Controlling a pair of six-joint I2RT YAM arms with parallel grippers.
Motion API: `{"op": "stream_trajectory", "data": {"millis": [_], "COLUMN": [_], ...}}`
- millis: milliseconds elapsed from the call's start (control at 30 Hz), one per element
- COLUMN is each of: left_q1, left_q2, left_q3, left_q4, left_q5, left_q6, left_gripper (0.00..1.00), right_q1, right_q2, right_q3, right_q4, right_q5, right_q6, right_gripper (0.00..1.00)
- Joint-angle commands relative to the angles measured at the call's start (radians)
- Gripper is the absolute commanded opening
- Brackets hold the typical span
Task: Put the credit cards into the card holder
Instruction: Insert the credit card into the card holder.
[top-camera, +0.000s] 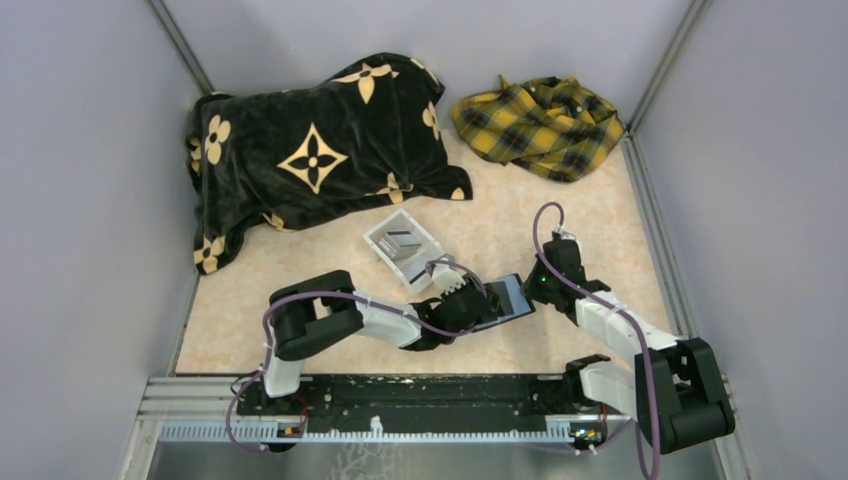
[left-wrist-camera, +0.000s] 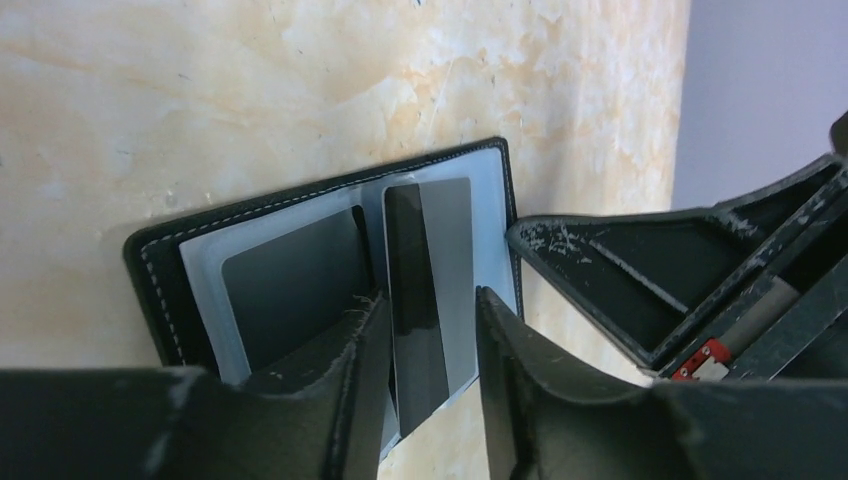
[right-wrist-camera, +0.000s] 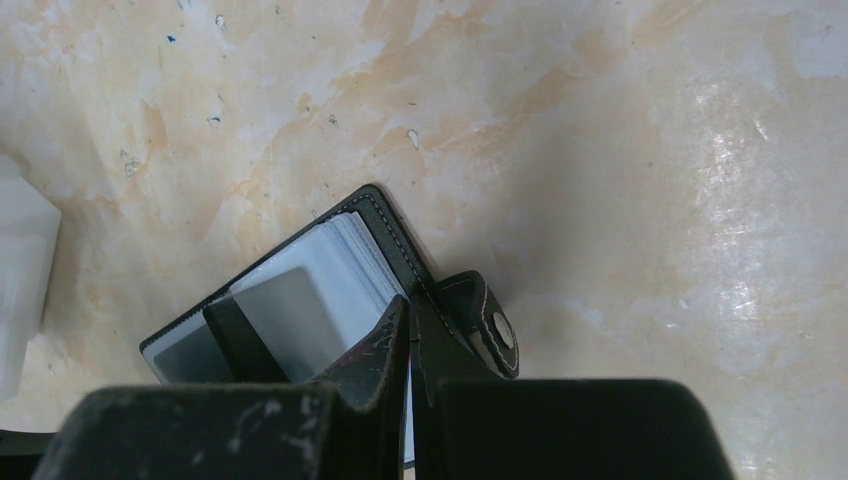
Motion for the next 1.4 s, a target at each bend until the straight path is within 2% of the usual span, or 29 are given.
{"op": "stream_trajectory", "data": {"millis": [0,200,500,700,1000,1167,1367], "left_q1": [-0.012,-0.012,-0.012,-0.012,-0.015,-0.020,-0.022], "left_q2": [-0.014,-0.049,-0.059,-0.081,-0.148,-0.172,-0.164], "left_q3": [-0.001,0.060,0.148,0.169,0.127,0.105,0.095], "left_q4": [-0.280,-0.416,-0.544,-0.595,-0.578,-0.541,-0.450], "left_q5": [0.037,0.013,0.019,0.027,0.012,-0.008,0.026], "left_q6": [0.038,0.088,0.175,0.194,0.203,0.281,0.441], "left_gripper": [0.46,0.53,0.56,0.56,0.50,0.41,0.17], "right_q1": [-0.007,-0.007,-0.008,-0.007,-0.008,-0.007,-0.007], "right_q2": [0.010,0.003,0.011,0.011,0.007,0.006,0.005], "right_q3": [-0.015,-0.013,-0.007,-0.007,-0.006,-0.005,-0.007], "right_q4": [0.002,-0.003,-0.001,-0.001,-0.007,-0.006,-0.004], "right_q5": [-0.018,-0.018,-0.023,-0.024,-0.023,-0.023,-0.023], "right_q6": [0.005,0.007,0.007,0.005,0.005,0.006,0.005], "right_gripper": [0.00,0.00,0.00,0.00,0.00,0.00,0.00]}}
